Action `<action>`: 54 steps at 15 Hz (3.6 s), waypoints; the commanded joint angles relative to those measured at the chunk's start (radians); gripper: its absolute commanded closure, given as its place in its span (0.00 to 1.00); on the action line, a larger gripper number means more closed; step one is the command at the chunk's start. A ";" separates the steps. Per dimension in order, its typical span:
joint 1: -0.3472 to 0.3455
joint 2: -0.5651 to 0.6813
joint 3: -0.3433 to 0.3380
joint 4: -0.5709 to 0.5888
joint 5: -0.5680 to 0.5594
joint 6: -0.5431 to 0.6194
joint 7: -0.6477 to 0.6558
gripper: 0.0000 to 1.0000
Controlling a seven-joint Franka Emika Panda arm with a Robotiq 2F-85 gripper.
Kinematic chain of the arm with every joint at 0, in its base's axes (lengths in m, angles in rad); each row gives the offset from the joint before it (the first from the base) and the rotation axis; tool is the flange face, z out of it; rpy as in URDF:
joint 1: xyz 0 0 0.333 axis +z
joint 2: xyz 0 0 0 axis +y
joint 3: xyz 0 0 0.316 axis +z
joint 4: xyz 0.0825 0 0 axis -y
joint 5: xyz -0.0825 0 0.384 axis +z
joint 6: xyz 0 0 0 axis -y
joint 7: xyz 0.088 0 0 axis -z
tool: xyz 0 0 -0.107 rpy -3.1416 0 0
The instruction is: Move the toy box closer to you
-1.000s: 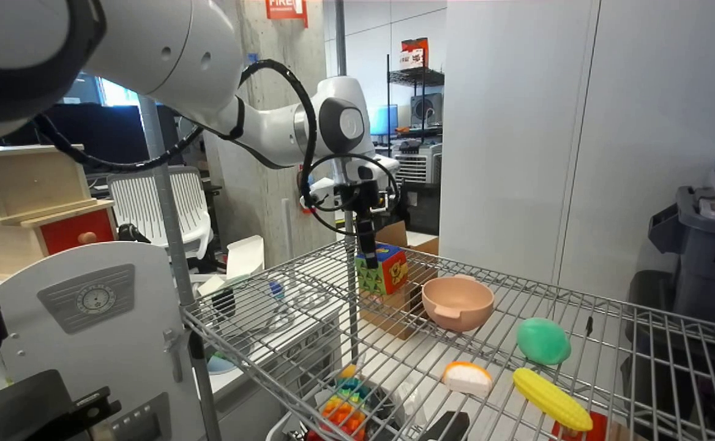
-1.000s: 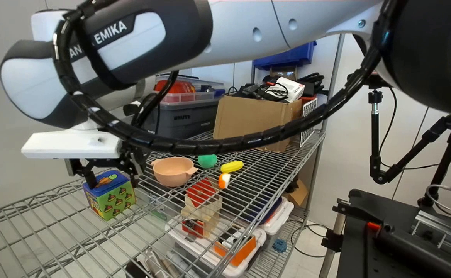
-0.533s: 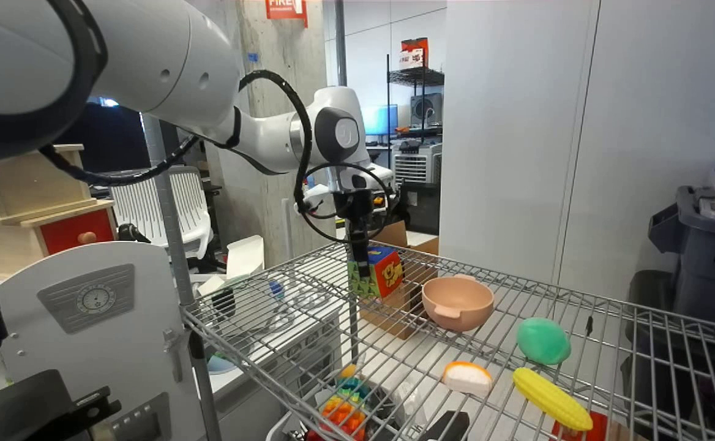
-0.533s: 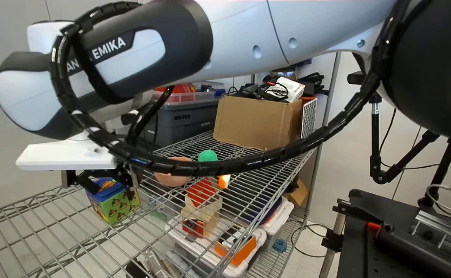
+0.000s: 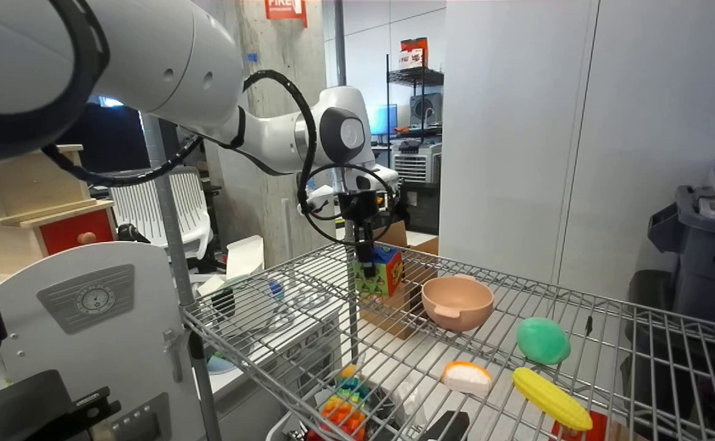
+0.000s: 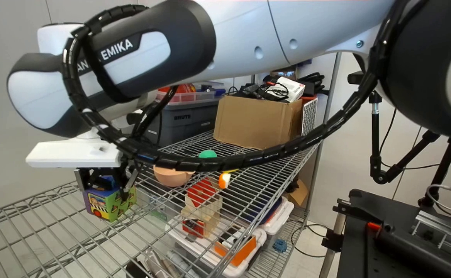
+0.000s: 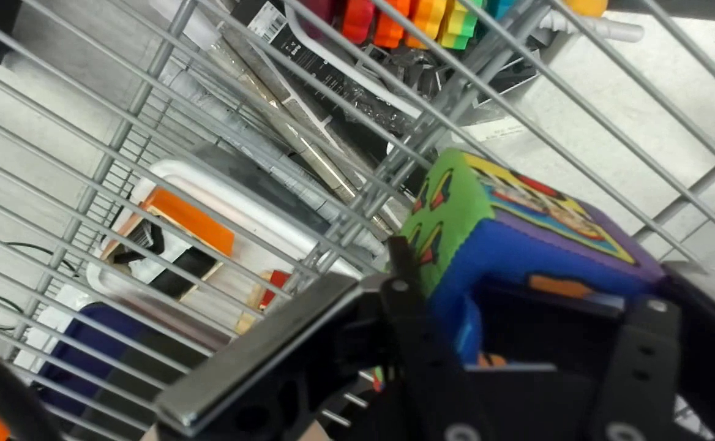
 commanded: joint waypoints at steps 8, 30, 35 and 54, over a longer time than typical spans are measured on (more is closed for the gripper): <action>-0.061 -0.077 0.077 -0.031 0.037 -0.373 -0.131 1.00; -0.016 -0.056 0.020 0.002 -0.063 -0.712 -0.401 0.54; -0.003 -0.078 0.017 0.008 -0.078 -0.673 -0.442 0.16; -0.002 -0.138 0.022 0.013 -0.063 -0.550 -0.592 0.00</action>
